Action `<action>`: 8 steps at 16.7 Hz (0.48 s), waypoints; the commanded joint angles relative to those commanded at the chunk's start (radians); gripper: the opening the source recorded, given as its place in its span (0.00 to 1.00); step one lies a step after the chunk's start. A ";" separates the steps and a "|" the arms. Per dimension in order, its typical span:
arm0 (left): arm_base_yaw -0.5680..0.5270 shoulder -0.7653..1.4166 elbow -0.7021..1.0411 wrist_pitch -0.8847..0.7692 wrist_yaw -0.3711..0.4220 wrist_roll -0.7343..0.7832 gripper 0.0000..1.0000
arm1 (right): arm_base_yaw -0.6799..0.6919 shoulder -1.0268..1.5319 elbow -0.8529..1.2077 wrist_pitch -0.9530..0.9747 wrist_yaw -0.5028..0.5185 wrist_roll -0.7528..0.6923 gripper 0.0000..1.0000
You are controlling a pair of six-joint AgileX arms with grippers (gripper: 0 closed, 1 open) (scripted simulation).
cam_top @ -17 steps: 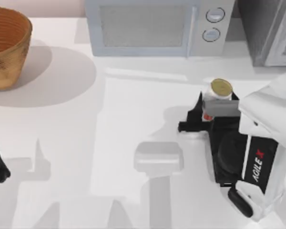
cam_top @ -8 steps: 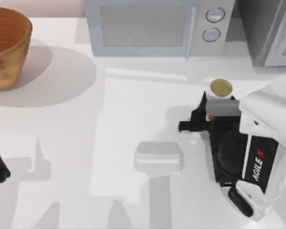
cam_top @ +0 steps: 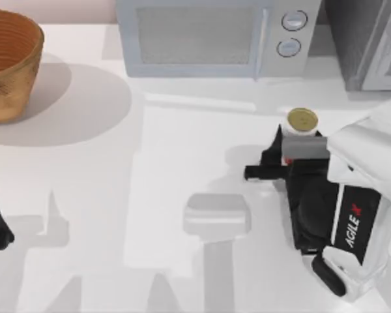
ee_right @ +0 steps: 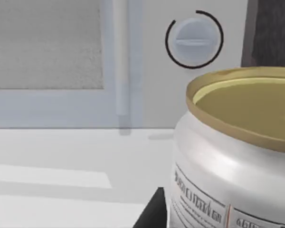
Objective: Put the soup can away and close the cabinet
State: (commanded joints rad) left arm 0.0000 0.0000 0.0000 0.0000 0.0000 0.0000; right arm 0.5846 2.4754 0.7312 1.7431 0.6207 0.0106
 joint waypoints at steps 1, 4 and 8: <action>0.000 0.000 0.000 0.000 0.000 0.000 1.00 | -0.001 -0.009 -0.002 -0.010 -0.001 0.000 0.00; 0.000 0.000 0.000 0.000 0.000 0.000 1.00 | -0.002 -0.089 -0.010 -0.085 -0.005 0.000 0.00; 0.000 0.000 0.000 0.000 0.000 0.000 1.00 | -0.001 -0.197 -0.016 -0.186 -0.006 0.002 0.00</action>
State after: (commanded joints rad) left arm 0.0000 0.0000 0.0000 0.0000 0.0000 0.0000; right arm 0.5840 2.2789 0.7147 1.5571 0.6142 0.0126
